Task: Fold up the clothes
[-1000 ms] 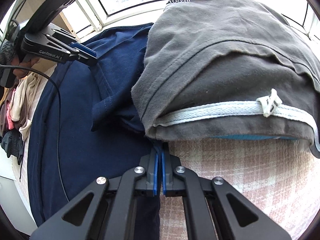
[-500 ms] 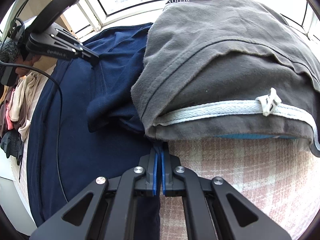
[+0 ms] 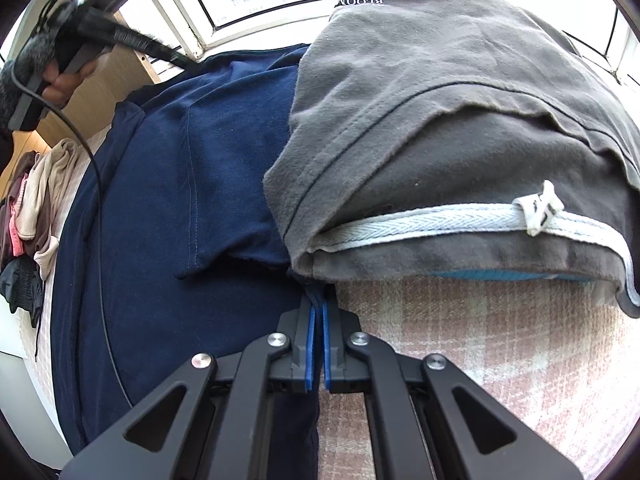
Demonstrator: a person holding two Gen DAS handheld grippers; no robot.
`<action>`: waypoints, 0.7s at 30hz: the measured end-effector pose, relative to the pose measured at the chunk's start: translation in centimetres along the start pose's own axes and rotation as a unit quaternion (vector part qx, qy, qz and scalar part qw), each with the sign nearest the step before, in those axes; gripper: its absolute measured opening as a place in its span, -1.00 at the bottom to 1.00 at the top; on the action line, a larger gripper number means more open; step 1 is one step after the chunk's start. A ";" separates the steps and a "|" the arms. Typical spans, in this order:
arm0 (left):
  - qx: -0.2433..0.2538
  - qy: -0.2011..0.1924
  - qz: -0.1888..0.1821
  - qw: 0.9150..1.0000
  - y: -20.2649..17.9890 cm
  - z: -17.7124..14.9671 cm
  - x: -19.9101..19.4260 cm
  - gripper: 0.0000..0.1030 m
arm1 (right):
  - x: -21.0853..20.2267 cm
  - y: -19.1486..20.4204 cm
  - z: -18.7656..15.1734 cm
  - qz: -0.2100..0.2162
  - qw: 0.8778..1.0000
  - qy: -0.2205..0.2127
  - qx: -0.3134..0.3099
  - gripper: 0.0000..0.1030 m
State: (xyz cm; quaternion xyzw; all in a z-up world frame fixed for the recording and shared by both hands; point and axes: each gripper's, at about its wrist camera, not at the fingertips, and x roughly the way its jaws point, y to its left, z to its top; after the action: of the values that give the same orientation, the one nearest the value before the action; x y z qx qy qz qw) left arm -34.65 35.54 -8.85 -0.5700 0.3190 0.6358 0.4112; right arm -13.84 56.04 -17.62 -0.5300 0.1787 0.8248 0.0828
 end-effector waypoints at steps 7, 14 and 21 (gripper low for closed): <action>0.047 0.001 -0.017 0.999 -3.0 5.3 2.9 -0.42 | 0.1 -0.1 0.1 0.003 1.000 0.000 0.002 -0.97; 0.058 -0.012 -0.014 0.998 -2.4 5.3 3.1 -1.00 | 0.0 -0.3 -0.1 0.007 1.000 -0.004 0.009 -0.97; 0.004 -0.044 0.007 0.999 -1.5 4.8 2.8 -1.00 | -0.1 -0.1 -0.2 -0.001 1.000 -0.004 0.001 -0.97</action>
State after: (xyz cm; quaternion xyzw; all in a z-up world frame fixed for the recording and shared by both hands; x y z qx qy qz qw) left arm -35.56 40.90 -10.80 -0.5375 0.3073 0.6619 0.4226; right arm -13.61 56.10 -17.61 -0.5270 0.1784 0.8266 0.0849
